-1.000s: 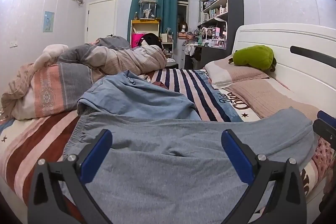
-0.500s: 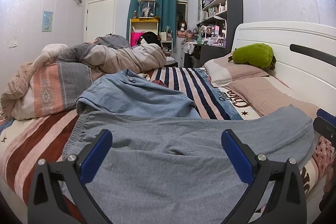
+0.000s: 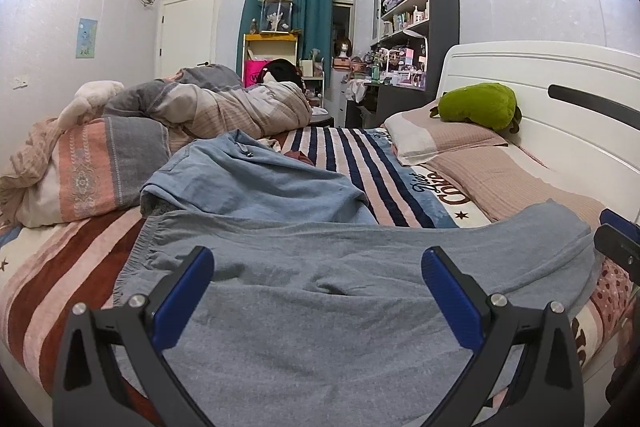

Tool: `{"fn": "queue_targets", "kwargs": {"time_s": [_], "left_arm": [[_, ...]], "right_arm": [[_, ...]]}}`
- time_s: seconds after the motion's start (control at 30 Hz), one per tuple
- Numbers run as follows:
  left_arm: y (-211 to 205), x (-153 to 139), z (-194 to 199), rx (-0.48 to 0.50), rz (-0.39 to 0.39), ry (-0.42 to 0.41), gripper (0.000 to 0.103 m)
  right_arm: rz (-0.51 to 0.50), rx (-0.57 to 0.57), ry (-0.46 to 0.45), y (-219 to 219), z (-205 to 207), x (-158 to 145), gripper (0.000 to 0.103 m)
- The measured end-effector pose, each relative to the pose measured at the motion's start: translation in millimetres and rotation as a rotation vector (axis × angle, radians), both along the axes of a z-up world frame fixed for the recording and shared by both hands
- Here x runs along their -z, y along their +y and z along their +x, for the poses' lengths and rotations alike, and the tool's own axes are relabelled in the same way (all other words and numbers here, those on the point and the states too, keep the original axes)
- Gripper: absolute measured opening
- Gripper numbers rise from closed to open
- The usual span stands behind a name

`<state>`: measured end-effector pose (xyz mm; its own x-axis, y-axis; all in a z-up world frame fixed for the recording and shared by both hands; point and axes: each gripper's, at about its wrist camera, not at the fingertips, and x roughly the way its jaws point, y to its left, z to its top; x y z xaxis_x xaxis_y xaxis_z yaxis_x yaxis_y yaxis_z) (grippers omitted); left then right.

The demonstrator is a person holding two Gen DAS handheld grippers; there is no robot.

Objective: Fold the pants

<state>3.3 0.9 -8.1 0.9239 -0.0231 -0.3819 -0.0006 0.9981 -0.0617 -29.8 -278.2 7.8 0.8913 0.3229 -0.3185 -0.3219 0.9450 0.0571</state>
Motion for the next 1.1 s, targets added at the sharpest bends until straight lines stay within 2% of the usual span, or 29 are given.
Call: {"fn": "queue_targets", "kwargs": {"time_s": [1.1], "left_arm": [[-3.3,3.3,1.8,0.0,0.023,-0.002,0.103]], "right_arm": [[-0.002,0.03,0.004,-1.0,0.7,5.2,0.102]]}}
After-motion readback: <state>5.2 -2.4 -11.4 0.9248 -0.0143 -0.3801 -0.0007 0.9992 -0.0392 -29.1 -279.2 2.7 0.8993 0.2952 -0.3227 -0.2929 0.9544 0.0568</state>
